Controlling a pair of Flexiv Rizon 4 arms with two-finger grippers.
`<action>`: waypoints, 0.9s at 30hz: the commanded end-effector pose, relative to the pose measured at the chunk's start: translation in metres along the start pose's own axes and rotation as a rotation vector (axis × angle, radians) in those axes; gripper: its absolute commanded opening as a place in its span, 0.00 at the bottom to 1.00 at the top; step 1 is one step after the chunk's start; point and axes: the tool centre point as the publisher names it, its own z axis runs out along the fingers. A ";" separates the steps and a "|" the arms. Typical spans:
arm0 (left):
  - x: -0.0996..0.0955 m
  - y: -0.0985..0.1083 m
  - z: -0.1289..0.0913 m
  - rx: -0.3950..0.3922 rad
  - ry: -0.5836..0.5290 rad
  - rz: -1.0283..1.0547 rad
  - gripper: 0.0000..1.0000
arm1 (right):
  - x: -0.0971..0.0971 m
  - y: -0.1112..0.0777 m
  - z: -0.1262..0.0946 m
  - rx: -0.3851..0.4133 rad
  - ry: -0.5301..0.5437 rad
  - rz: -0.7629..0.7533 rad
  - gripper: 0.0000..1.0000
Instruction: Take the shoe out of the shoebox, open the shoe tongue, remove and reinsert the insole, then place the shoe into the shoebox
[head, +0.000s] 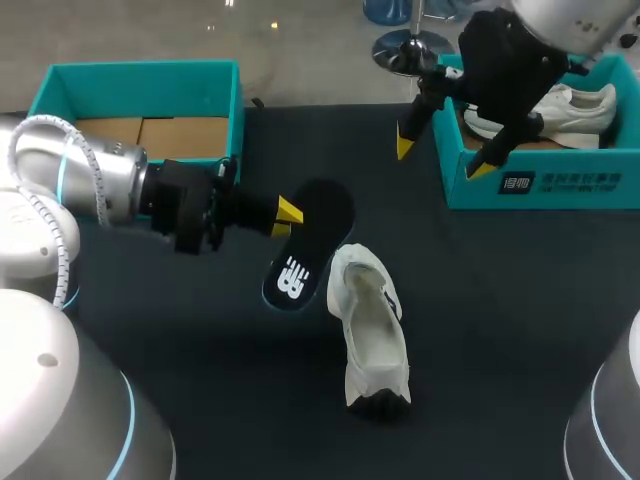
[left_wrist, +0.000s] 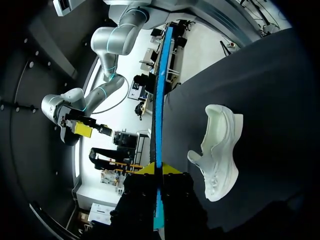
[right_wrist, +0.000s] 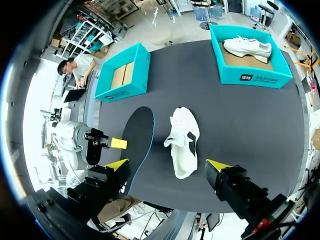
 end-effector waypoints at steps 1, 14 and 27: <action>0.001 -0.002 -0.001 0.007 0.004 0.003 0.00 | -0.029 -0.018 -0.001 -0.042 0.073 0.017 1.00; 0.001 -0.014 -0.001 0.053 0.024 -0.021 0.00 | -0.062 -0.054 -0.011 -0.104 0.100 0.045 1.00; 0.000 -0.041 -0.004 0.062 0.056 -0.010 0.00 | -0.050 -0.057 -0.008 -0.092 0.072 0.043 1.00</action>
